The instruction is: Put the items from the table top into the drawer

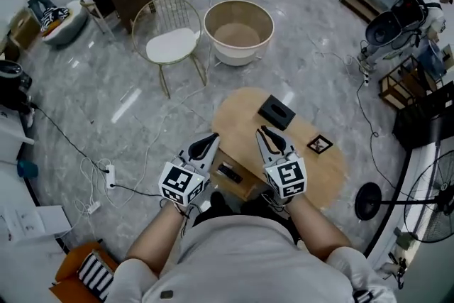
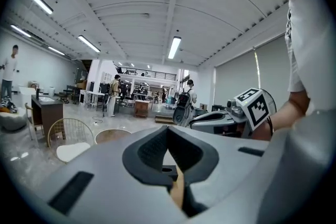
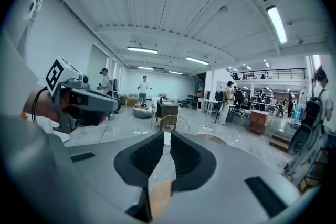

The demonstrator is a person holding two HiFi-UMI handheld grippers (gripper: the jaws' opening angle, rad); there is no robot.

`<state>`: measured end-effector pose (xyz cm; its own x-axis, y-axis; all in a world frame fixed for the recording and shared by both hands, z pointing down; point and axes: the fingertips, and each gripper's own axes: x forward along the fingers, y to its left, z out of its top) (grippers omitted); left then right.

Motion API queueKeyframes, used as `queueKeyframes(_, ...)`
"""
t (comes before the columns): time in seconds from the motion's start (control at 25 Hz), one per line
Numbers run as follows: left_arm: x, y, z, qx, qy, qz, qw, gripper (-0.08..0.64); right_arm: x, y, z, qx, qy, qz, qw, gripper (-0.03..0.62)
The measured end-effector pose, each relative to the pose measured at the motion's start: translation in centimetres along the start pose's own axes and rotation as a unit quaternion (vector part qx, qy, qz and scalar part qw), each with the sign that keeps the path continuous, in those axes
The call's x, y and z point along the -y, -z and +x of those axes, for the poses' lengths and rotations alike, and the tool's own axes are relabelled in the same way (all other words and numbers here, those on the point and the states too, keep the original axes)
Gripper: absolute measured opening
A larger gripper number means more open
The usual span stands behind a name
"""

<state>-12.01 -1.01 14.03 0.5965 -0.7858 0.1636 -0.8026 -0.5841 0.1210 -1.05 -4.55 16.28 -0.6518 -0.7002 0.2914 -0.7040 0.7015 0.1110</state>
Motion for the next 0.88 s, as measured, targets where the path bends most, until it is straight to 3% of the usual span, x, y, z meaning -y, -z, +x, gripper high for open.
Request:
queueKeyframes(0.36, 3.0, -5.6, -3.1, 0.049, 0.026, 0.025, 0.9981, 0.009, -2.0, -5.9, -4.8, 0.051, 0.001, -0.001, 0.999, 0.029)
queueKeyframes(0.64, 4.1, -6.7, -3.5, 0.052, 0.062, 0.028, 0.9963, 0.009, -2.4, -6.8, -7.6, 0.055, 0.02, 0.008, 0.998, 0.028)
queueKeyframes(0.88, 6.2, -7.2, -3.6, 0.065, 0.065, 0.033, 0.9952, 0.009, -2.2, -6.6, -10.6, 0.059, 0.023, 0.002, 0.998, 0.028)
